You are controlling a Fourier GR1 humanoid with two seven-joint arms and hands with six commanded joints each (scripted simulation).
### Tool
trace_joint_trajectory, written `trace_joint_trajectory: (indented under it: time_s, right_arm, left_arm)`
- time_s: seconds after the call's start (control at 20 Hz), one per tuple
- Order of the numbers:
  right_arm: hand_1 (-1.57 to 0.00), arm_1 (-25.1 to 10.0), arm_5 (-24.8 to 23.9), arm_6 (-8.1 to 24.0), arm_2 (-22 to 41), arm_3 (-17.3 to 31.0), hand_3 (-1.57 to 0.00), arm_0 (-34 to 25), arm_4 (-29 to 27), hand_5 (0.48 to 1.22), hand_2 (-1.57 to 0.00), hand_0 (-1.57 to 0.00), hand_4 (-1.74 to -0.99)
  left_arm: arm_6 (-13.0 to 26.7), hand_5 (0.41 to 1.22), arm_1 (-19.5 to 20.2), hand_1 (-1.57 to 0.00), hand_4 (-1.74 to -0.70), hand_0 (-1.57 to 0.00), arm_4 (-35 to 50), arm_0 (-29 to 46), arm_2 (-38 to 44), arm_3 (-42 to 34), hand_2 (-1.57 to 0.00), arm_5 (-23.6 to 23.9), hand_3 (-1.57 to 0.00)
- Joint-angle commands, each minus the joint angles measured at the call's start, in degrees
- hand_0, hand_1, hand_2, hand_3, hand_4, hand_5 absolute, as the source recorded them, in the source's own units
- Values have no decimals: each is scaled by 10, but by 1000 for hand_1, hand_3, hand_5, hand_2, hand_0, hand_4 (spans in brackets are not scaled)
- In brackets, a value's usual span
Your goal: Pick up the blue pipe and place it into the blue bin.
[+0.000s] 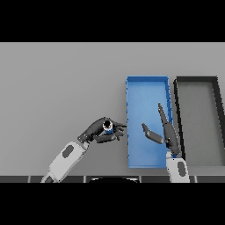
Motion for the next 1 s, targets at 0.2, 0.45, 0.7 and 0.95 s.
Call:
trace_joint_trajectory:
  time_s: [0.2, 0.45, 0.7, 0.95]
  right_arm:
    - [1, 0, -2, -9, 1, 0, 1, 8, 4, 605, 1, 1, -1128]
    - [1, 1, -4, 2, -2, -1, 1, 7, 1, 605, 1, 1, -1178]
    - [1, -25, 99, -28, -21, -57, 1, 5, -143, 589, 1, 1, -1212]
    - [1, -101, 196, 94, 10, -143, 1, -63, -258, 500, 1, 1, -1314]
  left_arm:
    - [43, 1219, 2, -1566, -1739, -1565, -4, -16, -6, -15, -1566, 6, -1496]
    - [48, 1219, 14, -1569, -1740, -1569, -2, -12, -6, -22, -1569, 6, -1494]
    - [49, 1220, 12, -1570, -1741, -1570, -8, -13, -11, -17, -1570, 7, -1497]
    - [45, 1221, 13, -1571, -1741, -1571, -12, -21, -14, -15, -1571, 5, -1491]
